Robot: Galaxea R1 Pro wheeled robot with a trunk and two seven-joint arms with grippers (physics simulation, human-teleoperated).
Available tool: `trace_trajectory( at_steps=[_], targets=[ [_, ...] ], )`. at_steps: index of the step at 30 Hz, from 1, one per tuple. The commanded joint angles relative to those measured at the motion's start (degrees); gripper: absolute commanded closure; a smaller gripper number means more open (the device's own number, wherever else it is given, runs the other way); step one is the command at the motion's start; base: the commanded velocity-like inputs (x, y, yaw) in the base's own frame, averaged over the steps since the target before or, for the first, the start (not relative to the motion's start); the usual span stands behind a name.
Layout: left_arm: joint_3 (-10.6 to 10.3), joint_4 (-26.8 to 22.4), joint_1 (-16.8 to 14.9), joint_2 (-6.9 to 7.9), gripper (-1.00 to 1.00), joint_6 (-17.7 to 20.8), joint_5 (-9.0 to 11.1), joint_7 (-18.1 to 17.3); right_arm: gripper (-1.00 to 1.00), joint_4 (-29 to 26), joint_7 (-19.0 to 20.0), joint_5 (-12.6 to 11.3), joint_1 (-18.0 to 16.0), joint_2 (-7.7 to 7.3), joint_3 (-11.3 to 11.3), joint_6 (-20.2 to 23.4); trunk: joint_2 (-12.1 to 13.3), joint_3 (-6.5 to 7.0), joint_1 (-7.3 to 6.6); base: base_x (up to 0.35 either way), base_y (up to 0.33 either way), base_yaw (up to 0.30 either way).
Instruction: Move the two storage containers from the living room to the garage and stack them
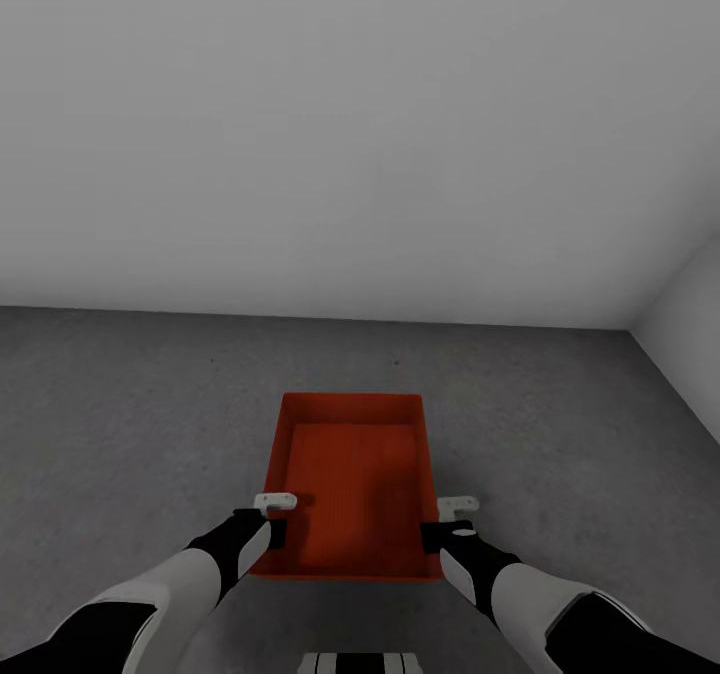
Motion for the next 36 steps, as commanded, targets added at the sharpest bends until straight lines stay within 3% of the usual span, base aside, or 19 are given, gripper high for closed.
trace_trajectory(
  at_steps=[1,14,15,16,36],
  targets=[
    [0.3,-0.34,0.0,1.08,1.0,0.11,-1.78,0.74,1.0,0.37,-0.25,-1.0,0.01,-0.04,0.43,0.08,-0.01,-0.03,-0.01,0.0,0.0,0.0],
    [0.3,-0.6,-0.02,1.15,1.0,0.03,-1.57,0.67,1.0,0.38,-0.05,-0.92,0.01,-0.13,0.43,0.12,-0.01,-0.03,-0.01,0.0,0.0,0.0],
    [0.3,-0.6,-0.03,1.15,-1.0,0.06,-1.56,0.65,1.0,0.38,-0.03,-0.92,0.01,-0.12,0.43,0.13,-0.01,-0.03,-0.01,0.0,0.0,0.0],
    [0.31,-0.58,-0.03,1.15,-1.0,0.14,-1.56,0.65,-1.0,0.38,-0.04,-0.9,0.01,-0.11,0.43,0.14,-0.01,-0.03,-0.01,0.0,0.0,0.0],
    [0.4,-0.69,-0.03,1.16,-1.0,0.11,-1.53,0.58,-1.0,0.4,-0.07,-0.82,0.01,-0.12,0.51,0.06,-0.01,-0.03,-0.01,0.0,0.0,0.0]
  ],
)
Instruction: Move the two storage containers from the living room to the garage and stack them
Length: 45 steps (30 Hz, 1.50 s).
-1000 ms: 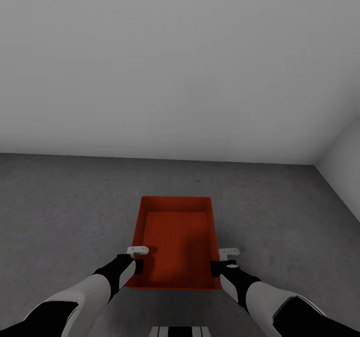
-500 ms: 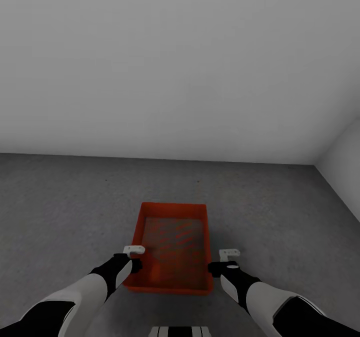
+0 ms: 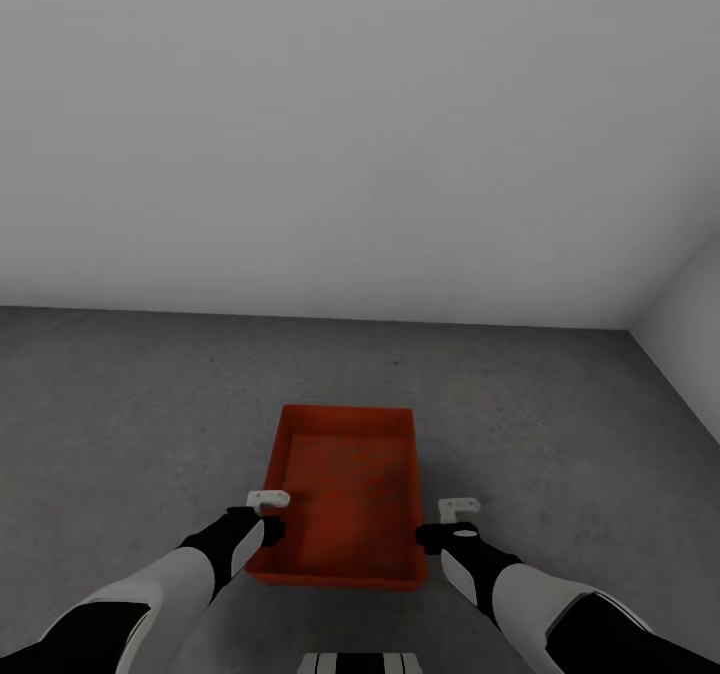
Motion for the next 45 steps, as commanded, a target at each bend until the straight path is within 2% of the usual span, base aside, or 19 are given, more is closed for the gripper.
trace_trajectory(
  at_steps=[1,7,37,45],
  targets=[
    [-0.03,-0.12,0.0,-0.02,-1.0,0.3,0.21,0.23,-1.0,-0.08,-0.25,-0.47,-0.01,0.01,0.49,0.16,-0.01,-0.04,-0.01,0.0,0.0,0.0],
    [0.02,-0.18,0.0,-0.03,-1.0,0.31,0.23,0.25,-1.0,-0.06,-0.25,-0.47,-0.01,-0.06,0.49,0.16,-0.01,-0.04,-0.01,0.0,0.0,0.0],
    [0.22,-0.21,-0.01,-0.03,-1.0,0.41,0.2,0.24,-1.0,-0.1,-0.29,-0.47,-0.01,0.02,0.5,0.3,12.02,5.35,-6.6,0.0,0.0,0.0],
    [0.22,-0.21,-0.01,-0.03,-1.0,0.41,0.2,0.27,-1.0,-0.02,-0.34,-0.55,-0.01,0.02,0.42,0.25,15.23,7.26,-8.36,0.0,0.0,0.0]
  ],
)
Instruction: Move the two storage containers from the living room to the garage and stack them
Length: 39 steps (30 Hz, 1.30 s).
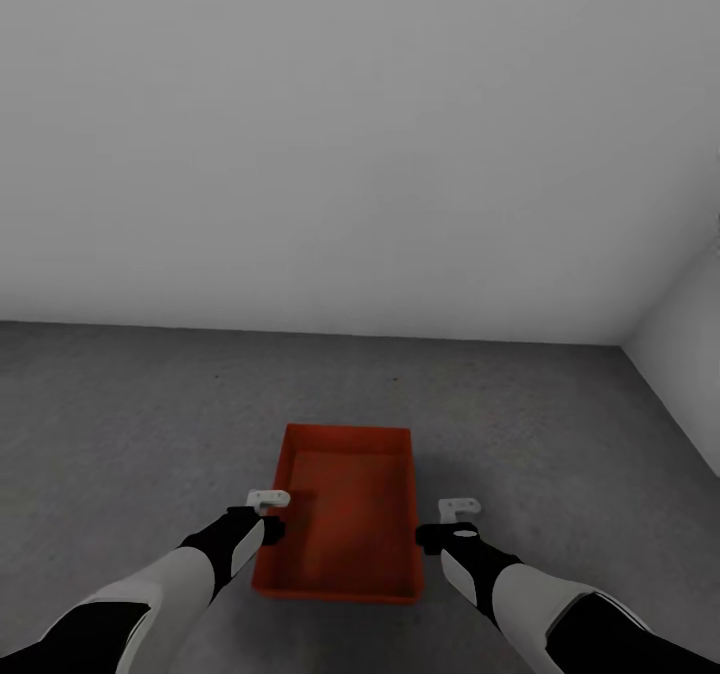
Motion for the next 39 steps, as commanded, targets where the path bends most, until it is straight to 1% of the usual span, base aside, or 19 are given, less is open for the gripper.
trace_trajectory(
  at_steps=[1,39],
  targets=[
    [0.0,-0.12,0.01,-0.01,-1.0,0.31,0.22,0.24,-1.0,-0.08,-0.25,-0.48,-0.01,0.0,0.48,0.17,0.4,0.23,-0.23,0.0,0.0,0.0],
    [0.0,-0.12,0.01,0.07,-1.0,0.22,0.22,0.36,-1.0,-0.05,-0.25,-0.44,-0.01,0.09,0.47,0.16,15.64,10.44,-8.58,0.0,0.0,0.0]
  ],
)
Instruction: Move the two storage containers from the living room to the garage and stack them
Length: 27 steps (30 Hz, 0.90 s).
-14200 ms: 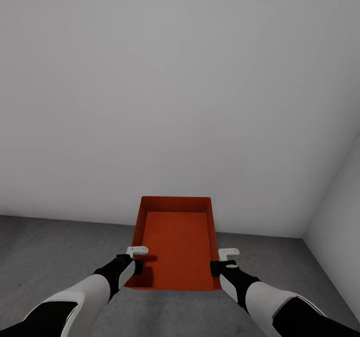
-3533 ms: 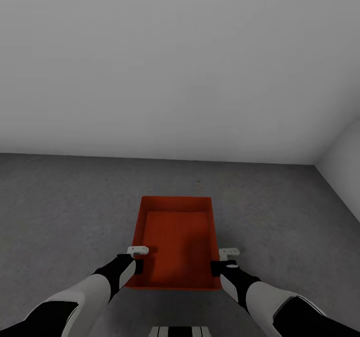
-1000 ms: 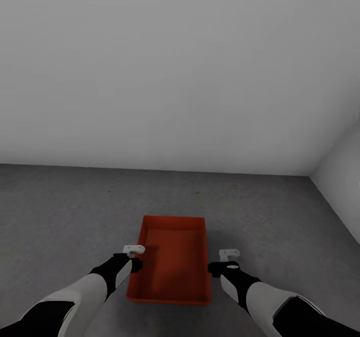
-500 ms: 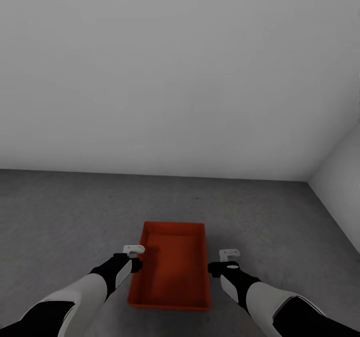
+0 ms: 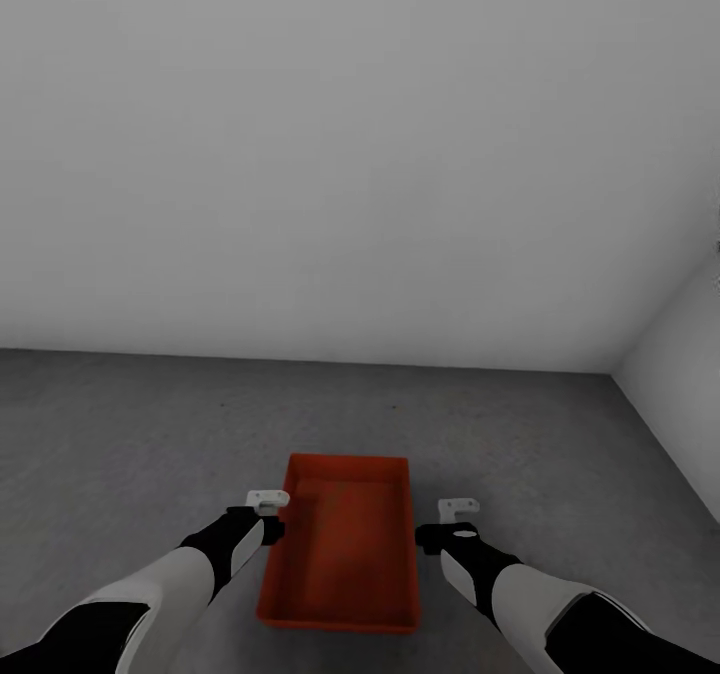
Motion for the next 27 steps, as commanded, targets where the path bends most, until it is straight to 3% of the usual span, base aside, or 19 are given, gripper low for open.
trace_trajectory(
  at_steps=[1,27],
  targets=[
    [0.03,-0.12,0.0,-0.01,-1.0,0.31,0.22,0.23,-1.0,-0.07,-0.25,-0.46,-0.01,0.0,0.48,0.17,0.4,0.24,-0.23,0.0,0.0,0.0],
    [0.09,-0.2,0.02,-0.01,-1.0,0.31,0.24,0.23,-1.0,-0.07,-0.25,-0.5,-0.01,0.0,0.48,0.08,10.83,7.22,-5.94,0.0,0.0,0.0]
  ],
)
